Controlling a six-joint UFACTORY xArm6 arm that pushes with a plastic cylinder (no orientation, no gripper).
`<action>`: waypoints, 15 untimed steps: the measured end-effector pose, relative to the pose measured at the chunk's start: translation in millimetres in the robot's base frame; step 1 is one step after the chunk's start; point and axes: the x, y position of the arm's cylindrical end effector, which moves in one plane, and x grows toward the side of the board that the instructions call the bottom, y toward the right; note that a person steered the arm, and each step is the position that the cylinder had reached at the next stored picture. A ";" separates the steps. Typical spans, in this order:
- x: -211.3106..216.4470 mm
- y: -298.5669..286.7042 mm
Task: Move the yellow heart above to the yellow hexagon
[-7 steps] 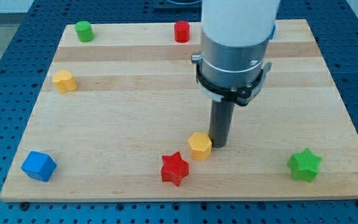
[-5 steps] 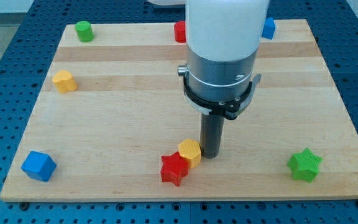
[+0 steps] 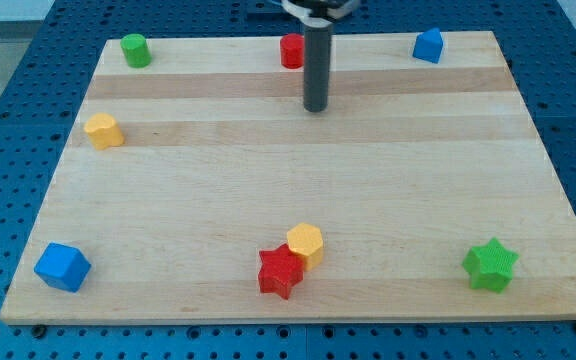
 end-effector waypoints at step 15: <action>54.8 -291.4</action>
